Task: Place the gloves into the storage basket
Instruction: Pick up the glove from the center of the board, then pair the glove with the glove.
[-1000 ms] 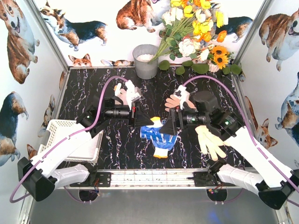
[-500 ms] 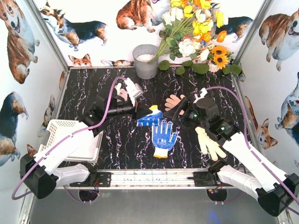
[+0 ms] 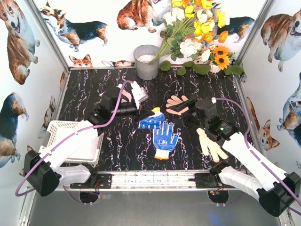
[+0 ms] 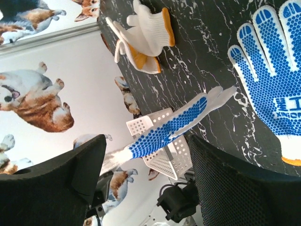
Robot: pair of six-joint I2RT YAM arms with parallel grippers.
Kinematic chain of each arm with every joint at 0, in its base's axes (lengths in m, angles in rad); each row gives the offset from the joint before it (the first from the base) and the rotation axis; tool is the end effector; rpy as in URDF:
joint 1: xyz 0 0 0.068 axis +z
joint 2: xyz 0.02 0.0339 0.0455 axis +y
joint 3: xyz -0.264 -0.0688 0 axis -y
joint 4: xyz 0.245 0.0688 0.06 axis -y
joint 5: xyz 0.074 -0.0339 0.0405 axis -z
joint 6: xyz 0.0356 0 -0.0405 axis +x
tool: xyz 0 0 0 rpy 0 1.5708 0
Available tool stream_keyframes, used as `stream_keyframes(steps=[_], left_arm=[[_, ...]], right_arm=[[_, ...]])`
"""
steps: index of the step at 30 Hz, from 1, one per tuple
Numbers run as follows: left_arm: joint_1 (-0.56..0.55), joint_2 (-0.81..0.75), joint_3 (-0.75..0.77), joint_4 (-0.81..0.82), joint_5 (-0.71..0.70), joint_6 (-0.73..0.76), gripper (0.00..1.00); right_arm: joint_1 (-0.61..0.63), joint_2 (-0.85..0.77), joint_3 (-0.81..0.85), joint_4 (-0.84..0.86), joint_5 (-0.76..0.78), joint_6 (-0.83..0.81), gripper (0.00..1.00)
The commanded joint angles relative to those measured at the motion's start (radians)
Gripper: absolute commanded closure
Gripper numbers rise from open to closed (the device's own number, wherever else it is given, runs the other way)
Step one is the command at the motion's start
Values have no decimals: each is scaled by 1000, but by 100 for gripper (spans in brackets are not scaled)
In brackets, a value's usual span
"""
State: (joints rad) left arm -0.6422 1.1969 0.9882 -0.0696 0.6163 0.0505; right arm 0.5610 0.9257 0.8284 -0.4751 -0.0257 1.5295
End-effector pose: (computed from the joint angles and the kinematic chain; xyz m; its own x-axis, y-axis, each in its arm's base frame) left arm 0.2077 -0.1811 0.3389 -0.1726 0.1805 -0.9683 0.9437 0.3119 -0.1101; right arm 0.1714 0.1088 0.3010 -0.5686 0.8223 -0.0208 0.4355 0.3224 0.8405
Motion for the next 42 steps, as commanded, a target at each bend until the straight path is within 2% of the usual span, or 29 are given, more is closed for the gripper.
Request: stream_keyframes(steps=[1, 8, 13, 26, 36, 37, 41, 42], left_arm=[[-12, 19, 39, 61, 57, 18, 100], [-40, 58, 43, 84, 92, -20, 100], [-52, 76, 43, 101, 82, -19, 100], [-52, 170, 124, 26, 13, 111, 100], [-51, 189, 133, 34, 36, 127, 100], [-52, 186, 129, 38, 39, 131, 100], [-52, 189, 121, 43, 49, 147, 100], [-53, 191, 123, 40, 49, 152, 100]], right_arm=[[-1, 39, 39, 11, 12, 100, 28], [-1, 99, -7, 95, -7, 117, 32], [-1, 124, -24, 90, -23, 142, 33], [-4, 184, -102, 98, -81, 237, 34], [-22, 246, -106, 132, -98, 254, 33], [-25, 250, -107, 139, -98, 256, 35], [-35, 268, -99, 173, -101, 261, 59], [-37, 274, -97, 183, -105, 260, 68]])
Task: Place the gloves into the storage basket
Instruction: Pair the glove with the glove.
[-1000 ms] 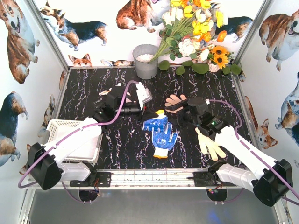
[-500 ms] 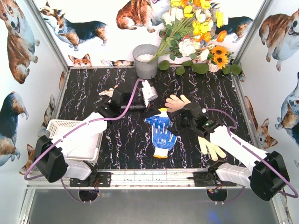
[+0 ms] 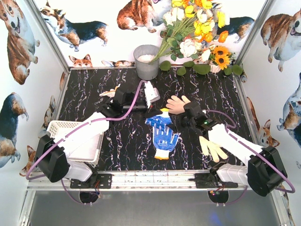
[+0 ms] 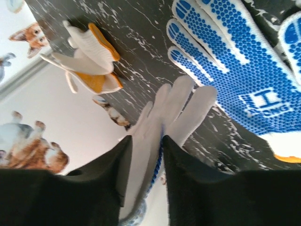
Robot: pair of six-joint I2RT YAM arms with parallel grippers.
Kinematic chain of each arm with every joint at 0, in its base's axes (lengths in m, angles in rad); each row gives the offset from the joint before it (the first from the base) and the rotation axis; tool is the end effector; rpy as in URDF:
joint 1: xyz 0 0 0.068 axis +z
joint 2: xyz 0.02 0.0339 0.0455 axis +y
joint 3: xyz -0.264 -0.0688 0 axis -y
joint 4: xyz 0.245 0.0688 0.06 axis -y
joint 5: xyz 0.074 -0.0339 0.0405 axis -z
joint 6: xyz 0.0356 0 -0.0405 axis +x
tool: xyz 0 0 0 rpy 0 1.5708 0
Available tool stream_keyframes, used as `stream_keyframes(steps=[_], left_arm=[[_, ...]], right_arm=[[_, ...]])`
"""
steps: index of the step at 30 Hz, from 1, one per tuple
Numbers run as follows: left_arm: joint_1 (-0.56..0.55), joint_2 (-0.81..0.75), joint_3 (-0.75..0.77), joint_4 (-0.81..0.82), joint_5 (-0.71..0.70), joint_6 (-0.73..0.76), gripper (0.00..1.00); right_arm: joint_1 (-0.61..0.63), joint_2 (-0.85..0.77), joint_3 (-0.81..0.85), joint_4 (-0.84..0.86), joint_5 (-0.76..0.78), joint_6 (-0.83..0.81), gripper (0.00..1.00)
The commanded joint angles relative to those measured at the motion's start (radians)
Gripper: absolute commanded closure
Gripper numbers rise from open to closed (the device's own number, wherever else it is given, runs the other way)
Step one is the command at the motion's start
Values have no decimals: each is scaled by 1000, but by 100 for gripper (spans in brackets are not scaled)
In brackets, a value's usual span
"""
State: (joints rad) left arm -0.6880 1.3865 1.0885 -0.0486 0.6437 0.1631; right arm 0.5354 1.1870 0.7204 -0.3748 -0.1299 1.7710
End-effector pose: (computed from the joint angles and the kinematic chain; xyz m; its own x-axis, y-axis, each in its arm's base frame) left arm 0.2335 -0.2196 0.3236 -0.1057 0.2550 -0.9612 0.9741 0.2210 -0.0484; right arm 0.2039 0.1263 0.2202 -0.4410 0.8683 0.2272 0.7438 0.2119 0.6339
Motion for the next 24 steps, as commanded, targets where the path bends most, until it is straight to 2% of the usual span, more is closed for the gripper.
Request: stream_keyframes(steps=[1, 3, 5, 13, 17, 24], left_arm=[[-6, 4, 26, 17, 18, 46, 100], [-6, 8, 32, 17, -1, 57, 100], [-5, 16, 33, 27, -22, 70, 100], [-1, 88, 43, 143, -97, 69, 100], [1, 138, 37, 269, -135, 50, 100], [1, 243, 107, 340, -191, 68, 100]], right_arm=[[-16, 19, 14, 91, -4, 17, 76], [-27, 30, 22, 106, -8, 10, 93], [-39, 37, 35, 110, 1, -14, 100], [-93, 62, 129, 48, 96, -172, 100], [-142, 76, 135, 69, 90, -217, 100], [-235, 131, 167, 99, 40, -306, 100]])
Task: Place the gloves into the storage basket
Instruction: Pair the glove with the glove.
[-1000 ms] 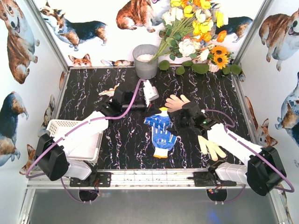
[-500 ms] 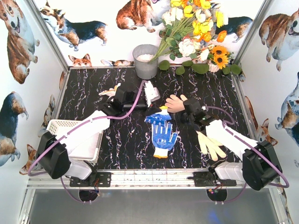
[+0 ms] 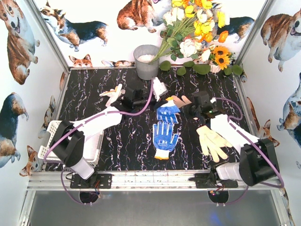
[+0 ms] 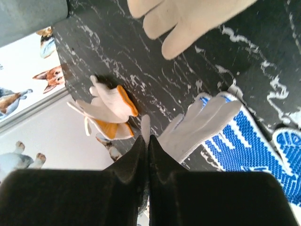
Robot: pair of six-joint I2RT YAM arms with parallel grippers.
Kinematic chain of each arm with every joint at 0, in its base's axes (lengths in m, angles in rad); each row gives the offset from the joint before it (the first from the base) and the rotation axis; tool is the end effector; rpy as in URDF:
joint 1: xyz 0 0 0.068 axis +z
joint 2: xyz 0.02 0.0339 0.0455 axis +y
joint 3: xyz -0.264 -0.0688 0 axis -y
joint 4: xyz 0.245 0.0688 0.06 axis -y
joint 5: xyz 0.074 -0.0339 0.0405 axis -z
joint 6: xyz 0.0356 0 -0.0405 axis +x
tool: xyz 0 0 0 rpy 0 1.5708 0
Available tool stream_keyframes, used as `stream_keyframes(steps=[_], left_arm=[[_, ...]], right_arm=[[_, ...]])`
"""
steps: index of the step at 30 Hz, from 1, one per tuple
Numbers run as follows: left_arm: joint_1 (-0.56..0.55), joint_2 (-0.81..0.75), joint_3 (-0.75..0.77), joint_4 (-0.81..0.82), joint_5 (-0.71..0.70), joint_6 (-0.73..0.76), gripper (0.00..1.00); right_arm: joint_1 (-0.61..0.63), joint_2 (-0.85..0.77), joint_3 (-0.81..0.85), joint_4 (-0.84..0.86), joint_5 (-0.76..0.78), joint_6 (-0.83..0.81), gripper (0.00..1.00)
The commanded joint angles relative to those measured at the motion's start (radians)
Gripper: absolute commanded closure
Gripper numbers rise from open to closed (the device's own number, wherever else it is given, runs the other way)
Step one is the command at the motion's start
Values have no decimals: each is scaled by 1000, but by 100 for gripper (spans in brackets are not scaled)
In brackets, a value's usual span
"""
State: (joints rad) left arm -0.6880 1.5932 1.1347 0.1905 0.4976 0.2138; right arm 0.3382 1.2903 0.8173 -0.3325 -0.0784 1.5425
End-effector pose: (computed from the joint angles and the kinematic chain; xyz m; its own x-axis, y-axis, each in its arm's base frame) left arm 0.2779 -0.2504 0.2949 -0.0061 0.2463 -0.9692 0.9362 0.3421 0.0811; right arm 0.2521 0.0916 0.2300 -0.4011 0.9153 0.0369 0.6692 0.2653 0.6941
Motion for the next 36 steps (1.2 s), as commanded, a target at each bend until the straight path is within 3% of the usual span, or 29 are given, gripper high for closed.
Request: stream_keyframes(steps=[1, 6, 14, 22, 36], left_arm=[[0, 48, 72, 104, -51, 26, 100], [-2, 80, 101, 132, -117, 54, 100], [-3, 70, 16, 163, -143, 58, 100], [-34, 22, -118, 143, -124, -26, 100], [-71, -39, -210, 114, -194, -20, 100]], right_arm=[[-48, 38, 80, 64, -22, -91, 100], [-69, 90, 121, 143, -77, -161, 100], [-68, 134, 93, 200, -134, -250, 100], [-37, 120, 37, 126, -136, -392, 100], [49, 104, -34, 154, -78, -409, 100]])
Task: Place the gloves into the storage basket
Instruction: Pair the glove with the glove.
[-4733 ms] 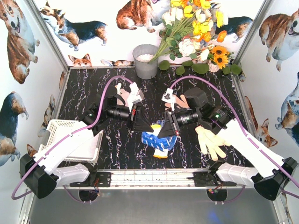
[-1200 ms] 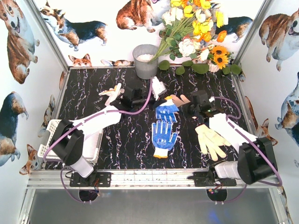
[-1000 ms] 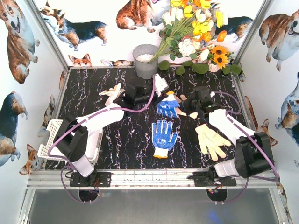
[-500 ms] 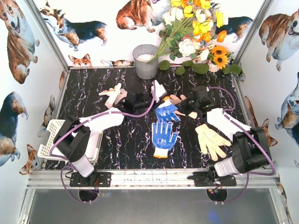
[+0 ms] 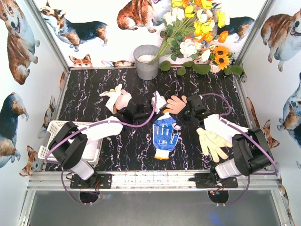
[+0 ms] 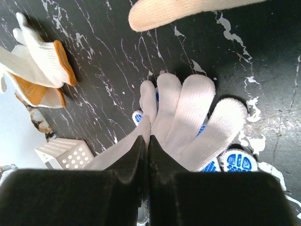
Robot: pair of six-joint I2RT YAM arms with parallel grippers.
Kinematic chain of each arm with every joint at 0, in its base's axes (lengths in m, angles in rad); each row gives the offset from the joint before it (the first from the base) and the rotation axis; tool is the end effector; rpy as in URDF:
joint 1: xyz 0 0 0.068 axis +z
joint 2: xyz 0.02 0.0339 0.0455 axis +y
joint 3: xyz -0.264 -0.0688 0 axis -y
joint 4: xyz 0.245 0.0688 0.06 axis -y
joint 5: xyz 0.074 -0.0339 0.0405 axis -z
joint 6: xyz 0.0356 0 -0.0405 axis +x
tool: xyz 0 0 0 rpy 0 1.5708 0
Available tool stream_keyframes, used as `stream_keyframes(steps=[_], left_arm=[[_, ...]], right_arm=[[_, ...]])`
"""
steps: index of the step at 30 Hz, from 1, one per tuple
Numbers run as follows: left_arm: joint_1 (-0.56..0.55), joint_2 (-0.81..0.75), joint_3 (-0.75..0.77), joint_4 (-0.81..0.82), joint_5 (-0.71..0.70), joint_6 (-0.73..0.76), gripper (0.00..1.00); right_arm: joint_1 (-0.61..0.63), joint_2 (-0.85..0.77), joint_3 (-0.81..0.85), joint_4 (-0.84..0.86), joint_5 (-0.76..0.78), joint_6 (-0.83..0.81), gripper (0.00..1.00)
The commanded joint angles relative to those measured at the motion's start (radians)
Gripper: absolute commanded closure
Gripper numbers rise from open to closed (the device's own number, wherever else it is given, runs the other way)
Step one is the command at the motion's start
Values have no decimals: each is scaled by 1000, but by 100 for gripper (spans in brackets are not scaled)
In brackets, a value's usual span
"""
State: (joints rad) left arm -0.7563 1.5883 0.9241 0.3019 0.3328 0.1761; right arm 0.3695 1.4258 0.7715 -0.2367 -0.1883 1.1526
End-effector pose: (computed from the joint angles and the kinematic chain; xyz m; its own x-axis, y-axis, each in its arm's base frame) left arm 0.2504 -0.2522 0.2355 -0.1013 0.3232 -0.9409 0.9025 0.4278 0.0498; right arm 0.2599 0.1078 0.1885 -0.7190 0.6842 -0.1223 0.4741 0.6114 0.6336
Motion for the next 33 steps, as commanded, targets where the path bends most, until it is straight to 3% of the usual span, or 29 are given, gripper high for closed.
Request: stream_keyframes(steps=[1, 10, 18, 33], left_arm=[[-3, -35, 6, -7, -38, 30, 100], [-6, -55, 35, -96, -28, 61, 100], [-53, -80, -45, -133, 17, 12, 100], [-118, -89, -111, -200, 89, -123, 99]], right_arm=[[20, -26, 21, 62, 32, -21, 100], [42, 10, 89, 79, -19, -64, 100], [57, 4, -81, 285, -165, -58, 100], [124, -107, -153, 84, -24, -135, 76]])
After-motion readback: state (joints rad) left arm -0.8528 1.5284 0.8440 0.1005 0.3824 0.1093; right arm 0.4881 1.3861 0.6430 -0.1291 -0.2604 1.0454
